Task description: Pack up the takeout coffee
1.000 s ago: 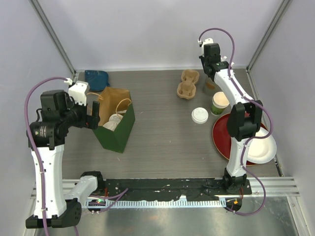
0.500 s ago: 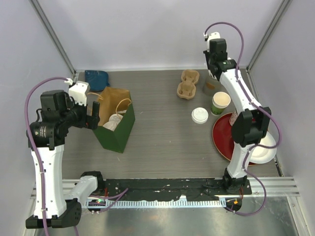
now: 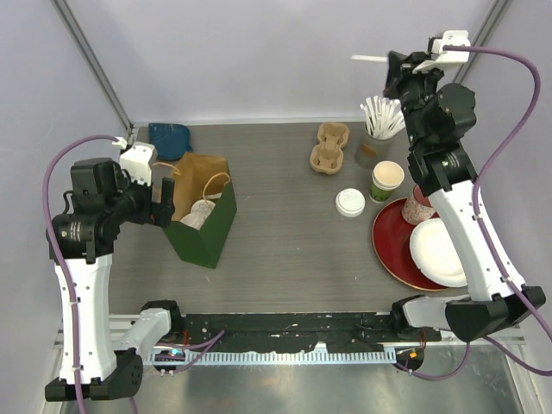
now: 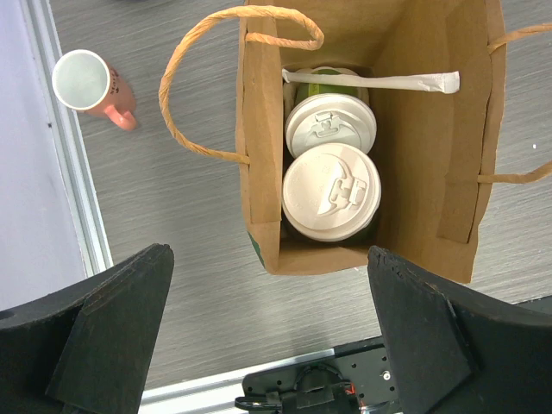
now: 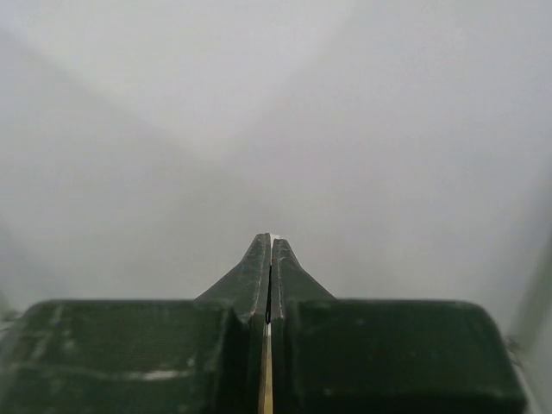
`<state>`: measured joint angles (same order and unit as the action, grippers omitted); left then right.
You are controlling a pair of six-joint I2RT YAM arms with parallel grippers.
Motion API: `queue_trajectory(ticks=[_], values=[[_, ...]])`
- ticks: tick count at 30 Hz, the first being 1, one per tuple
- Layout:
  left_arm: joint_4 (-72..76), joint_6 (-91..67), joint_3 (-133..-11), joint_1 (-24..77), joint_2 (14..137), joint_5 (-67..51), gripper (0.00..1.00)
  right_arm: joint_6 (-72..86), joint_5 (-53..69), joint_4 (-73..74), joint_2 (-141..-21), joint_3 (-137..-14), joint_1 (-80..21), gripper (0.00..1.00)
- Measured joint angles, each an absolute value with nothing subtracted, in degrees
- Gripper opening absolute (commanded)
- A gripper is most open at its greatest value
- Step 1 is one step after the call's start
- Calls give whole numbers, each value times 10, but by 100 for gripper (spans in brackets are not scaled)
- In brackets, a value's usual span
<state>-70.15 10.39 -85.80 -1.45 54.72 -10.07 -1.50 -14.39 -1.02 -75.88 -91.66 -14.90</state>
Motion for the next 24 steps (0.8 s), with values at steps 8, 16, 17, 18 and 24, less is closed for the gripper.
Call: queue_trajectory(ticks=[8, 16, 17, 18, 24], values=[[-697, 89, -858, -15, 542, -85, 100, 88, 125, -52, -826, -988, -305, 1], [-697, 88, -858, -15, 528, -70, 100, 46, 222, 156, -1022, -1164, -505, 1], [-697, 88, -858, -15, 526, -69, 100, 36, 222, 185, -1038, -1181, -517, 1], [-697, 88, -858, -15, 523, -67, 100, 27, 221, 206, -1047, -1193, -523, 1], [-697, 88, -857, -15, 522, -64, 100, -11, 202, 284, -1058, -1229, -528, 1]])
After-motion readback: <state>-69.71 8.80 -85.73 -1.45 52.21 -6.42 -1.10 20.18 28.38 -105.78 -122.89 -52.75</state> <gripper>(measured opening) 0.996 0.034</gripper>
